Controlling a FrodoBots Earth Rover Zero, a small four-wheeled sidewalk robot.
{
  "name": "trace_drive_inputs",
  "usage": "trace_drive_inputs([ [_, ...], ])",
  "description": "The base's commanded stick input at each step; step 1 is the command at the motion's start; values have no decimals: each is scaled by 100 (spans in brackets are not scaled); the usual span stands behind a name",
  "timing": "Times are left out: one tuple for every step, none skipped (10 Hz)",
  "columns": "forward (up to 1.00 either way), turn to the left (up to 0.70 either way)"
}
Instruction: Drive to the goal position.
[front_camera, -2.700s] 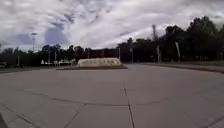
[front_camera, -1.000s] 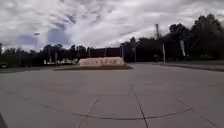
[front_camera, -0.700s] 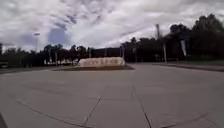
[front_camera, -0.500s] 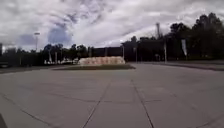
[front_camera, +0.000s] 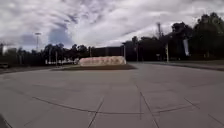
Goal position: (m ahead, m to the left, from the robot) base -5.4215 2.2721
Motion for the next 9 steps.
trace_drive_inputs([
  [70, 1],
  [70, 1],
  [70, 1],
  [70, 1],
  [70, 1],
  [70, 1],
  [70, 1],
  [70, 1],
  [70, 1],
])
